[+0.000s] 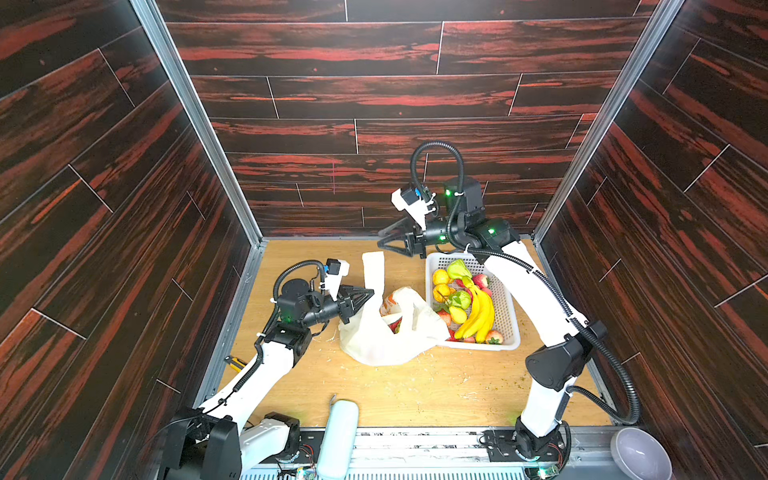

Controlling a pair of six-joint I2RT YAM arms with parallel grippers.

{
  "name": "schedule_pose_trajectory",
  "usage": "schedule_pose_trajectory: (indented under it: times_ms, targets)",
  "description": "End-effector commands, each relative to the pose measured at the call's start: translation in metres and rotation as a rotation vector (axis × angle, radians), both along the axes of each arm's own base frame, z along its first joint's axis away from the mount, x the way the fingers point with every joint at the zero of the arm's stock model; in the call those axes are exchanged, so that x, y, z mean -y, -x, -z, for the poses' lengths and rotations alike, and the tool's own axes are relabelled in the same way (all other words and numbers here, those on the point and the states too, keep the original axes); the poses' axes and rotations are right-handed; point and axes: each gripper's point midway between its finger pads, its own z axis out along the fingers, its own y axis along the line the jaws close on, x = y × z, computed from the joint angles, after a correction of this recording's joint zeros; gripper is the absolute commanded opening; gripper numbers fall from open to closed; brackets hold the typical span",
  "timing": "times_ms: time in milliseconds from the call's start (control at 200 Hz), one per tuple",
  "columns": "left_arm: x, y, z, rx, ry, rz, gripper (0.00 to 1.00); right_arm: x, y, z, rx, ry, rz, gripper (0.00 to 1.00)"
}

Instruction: Place the fake fruits into the plastic bag and tie a complex knot

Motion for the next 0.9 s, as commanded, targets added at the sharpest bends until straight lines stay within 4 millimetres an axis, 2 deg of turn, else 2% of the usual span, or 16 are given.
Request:
schedule_pose_trajectory:
  times_ms: [0, 125, 230, 356, 511, 571, 686, 792, 897]
  targets:
    - [-0.001, 0.004, -0.025, 0.073, 0.01, 0.005, 0.12, 0.008, -0.001, 0.008, 0.008, 0.024, 0.017, 0.61]
    - [-0.001, 0.004, -0.028, 0.08, 0.009, 0.003, 0.12, 0.0, -0.003, 0.033, -0.019, 0.066, 0.016, 0.7]
    - [-0.001, 0.003, -0.029, 0.079, 0.009, 0.0, 0.12, -0.008, 0.005, 0.045, -0.036, 0.075, -0.036, 0.7]
    - [-0.002, 0.002, -0.03, 0.078, 0.007, -0.005, 0.1, -0.018, 0.016, 0.05, -0.038, 0.072, -0.085, 0.69]
    - [-0.002, 0.0, -0.035, 0.088, 0.009, -0.015, 0.1, -0.026, 0.019, 0.044, -0.038, 0.061, -0.103, 0.47]
    - [-0.003, 0.0, -0.039, 0.096, 0.012, -0.018, 0.1, -0.027, 0.017, 0.042, -0.04, 0.063, -0.102, 0.33]
    - [-0.005, 0.0, -0.05, 0.117, 0.013, -0.035, 0.12, -0.028, 0.016, 0.038, -0.035, 0.062, -0.106, 0.0]
    - [-0.008, -0.002, -0.058, 0.136, 0.005, -0.065, 0.18, -0.028, 0.019, 0.026, -0.018, 0.048, -0.117, 0.0]
    - [-0.012, -0.003, -0.065, 0.167, -0.008, -0.09, 0.31, -0.025, 0.026, 0.01, 0.01, 0.017, -0.145, 0.0]
